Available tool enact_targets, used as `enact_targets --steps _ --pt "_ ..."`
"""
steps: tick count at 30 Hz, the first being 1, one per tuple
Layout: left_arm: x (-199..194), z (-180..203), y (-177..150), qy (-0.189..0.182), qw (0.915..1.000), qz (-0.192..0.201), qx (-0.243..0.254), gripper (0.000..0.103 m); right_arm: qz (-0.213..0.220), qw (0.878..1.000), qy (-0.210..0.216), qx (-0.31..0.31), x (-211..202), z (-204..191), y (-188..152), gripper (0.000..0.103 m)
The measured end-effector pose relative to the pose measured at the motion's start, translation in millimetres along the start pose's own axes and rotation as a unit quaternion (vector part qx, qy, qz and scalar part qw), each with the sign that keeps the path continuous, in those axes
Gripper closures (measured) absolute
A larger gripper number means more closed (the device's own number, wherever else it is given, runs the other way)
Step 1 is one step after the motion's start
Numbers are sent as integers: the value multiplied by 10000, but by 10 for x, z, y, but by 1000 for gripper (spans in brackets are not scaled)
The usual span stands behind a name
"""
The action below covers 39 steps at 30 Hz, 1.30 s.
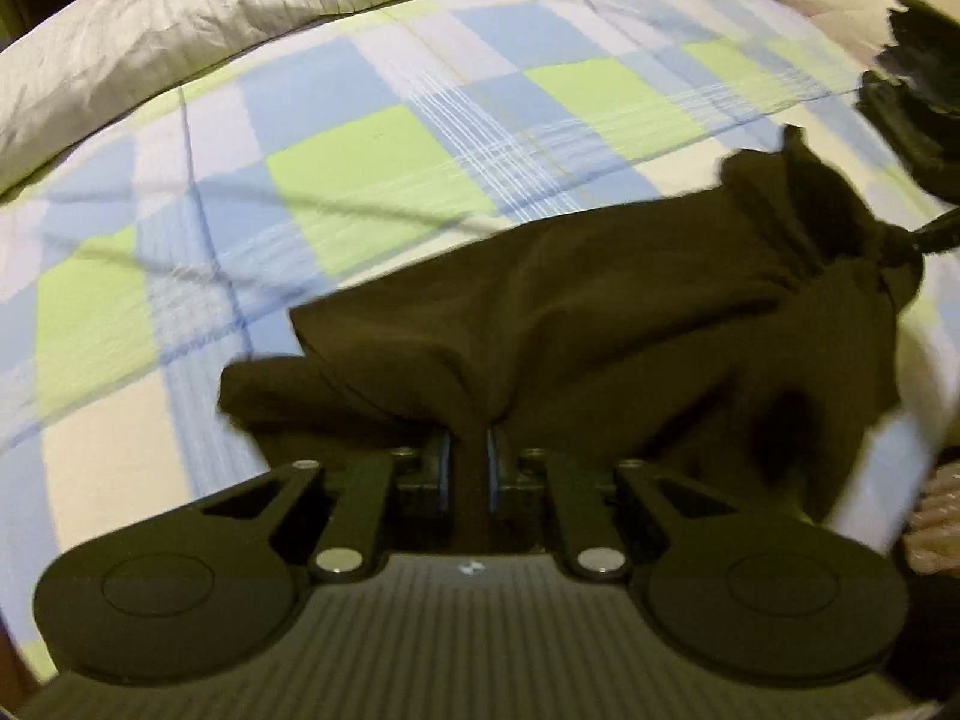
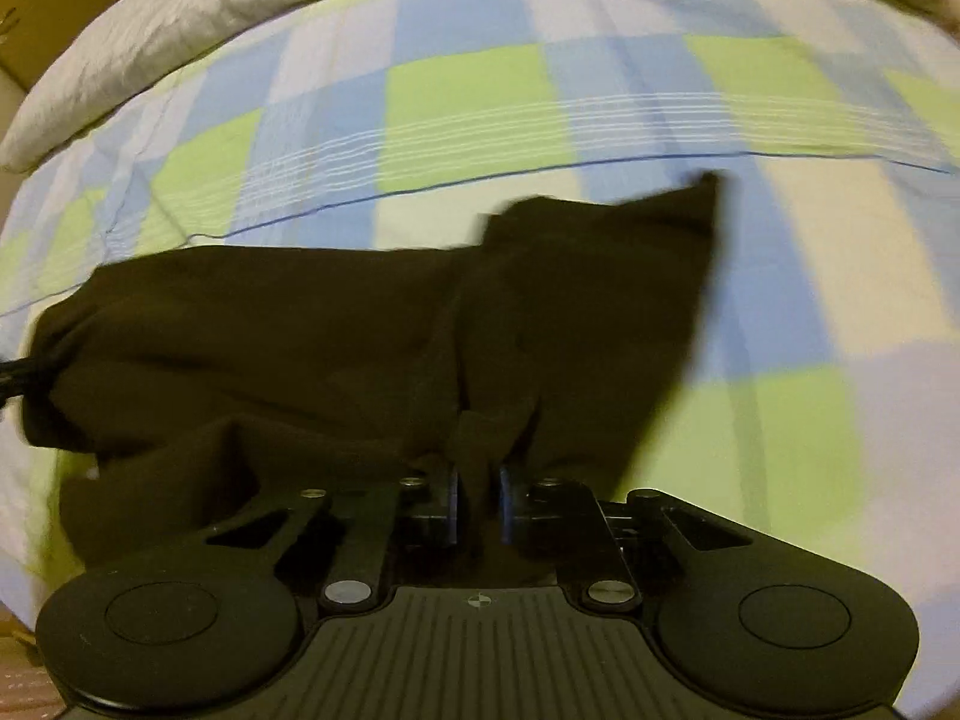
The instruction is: Fold clothes
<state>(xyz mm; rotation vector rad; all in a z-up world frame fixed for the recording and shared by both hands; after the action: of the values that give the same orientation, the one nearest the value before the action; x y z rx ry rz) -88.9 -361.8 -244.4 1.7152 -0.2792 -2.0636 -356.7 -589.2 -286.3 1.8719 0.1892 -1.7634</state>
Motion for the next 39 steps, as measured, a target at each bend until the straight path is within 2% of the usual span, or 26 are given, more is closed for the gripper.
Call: enact_targets --steps 1,3,6,9,11,12,13,15,16,19,22,25,26,27,29,30,31,32,33,35,37,39 --pt "-90 81 -116 -96 9999 -78 -26 95 -11 9997 -185 172 -109 165 -116 98" --pt "-149 229 -376 -276 9987 -426 -86 95 -107 9966 -501 643 -264 505 -372 98" --pt "-231 435 -734 -509 9943 -918 -175 94 -472 9876 -676 1336 -312 810 -750 97" --pt "-219 503 -814 -430 9920 -1140 -319 92 -615 9827 -770 1568 -328 831 -965 97" --pt "-262 503 -655 -363 9939 -990 -331 87 -628 9790 -819 1761 -339 838 -1029 97" --pt "-282 509 -544 -357 9951 -898 -219 80 -638 9768 -841 1865 -336 840 -1051 95" --pt "-298 518 -410 -328 9962 -799 -69 74 -633 9749 -844 1960 -338 842 -1063 89" --pt "-258 567 -110 -308 9974 -613 227 71 -525 9720 -878 2114 -365 856 -1065 30" --pt "-207 597 34 -313 9975 -529 357 67 -426 9715 -795 2190 -370 860 -1061 23" --pt "160 809 469 -515 9954 -367 717 58 -287 9709 -453 2333 -345 804 -1083 22" --pt "678 1225 847 -893 9881 -360 1196 51 -328 9680 -161 2481 -220 710 -1140 22" --pt "1264 1612 1117 -1164 9785 -546 1615 51 -459 9597 161 2766 -12 682 -1196 23" --pt "1444 1707 1175 -1237 9764 -636 1653 51 -500 9561 319 2871 52 681 -1202 43" --pt "1624 1802 1233 -1309 9742 -725 1692 51 -515 9561 440 2850 90 671 -1187 74" --pt "1940 1924 1251 -1347 9696 -1050 1755 51 -495 9617 592 2631 107 643 -1128 82" --pt "2086 1969 1236 -1339 9668 -1247 1783 59 -454 9662 622 2461 79 631 -1087 85" --pt "2203 2006 1213 -1319 9636 -1434 1833 81 -413 9704 651 2289 50 619 -1047 85" --pt "2237 2024 1187 -1288 9606 -1539 1922 91 -374 9729 691 2174 10 624 -1005 86" --pt "2185 2028 1205 -1288 9610 -1472 1953 101 -336 9745 738 2093 -37 638 -963 87" --pt "1938 1975 1309 -1280 9699 -1130 1736 101 -204 9787 783 1889 -162 666 -834 88" --pt "1507 1784 1464 -1021 9853 -582 1240 101 17 9846 775 1567 -329 679 -617 91" --pt "1024 1547 1585 -674 9940 -70 854 101 332 9885 803 1235 -524 659 -302 97"
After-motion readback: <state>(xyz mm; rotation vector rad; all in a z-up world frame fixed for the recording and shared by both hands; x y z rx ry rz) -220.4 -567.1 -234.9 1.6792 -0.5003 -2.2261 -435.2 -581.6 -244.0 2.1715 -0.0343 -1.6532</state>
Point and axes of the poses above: each gripper's, at about its wrist camera, not at the fingertips, and x roughly the way its jaws point, z to its right, y to its top, the point moved 8 cm from there along x, roughly the way its jaws point, and after that the axes turned 10 degrees about -y, right-handed, at the moved point
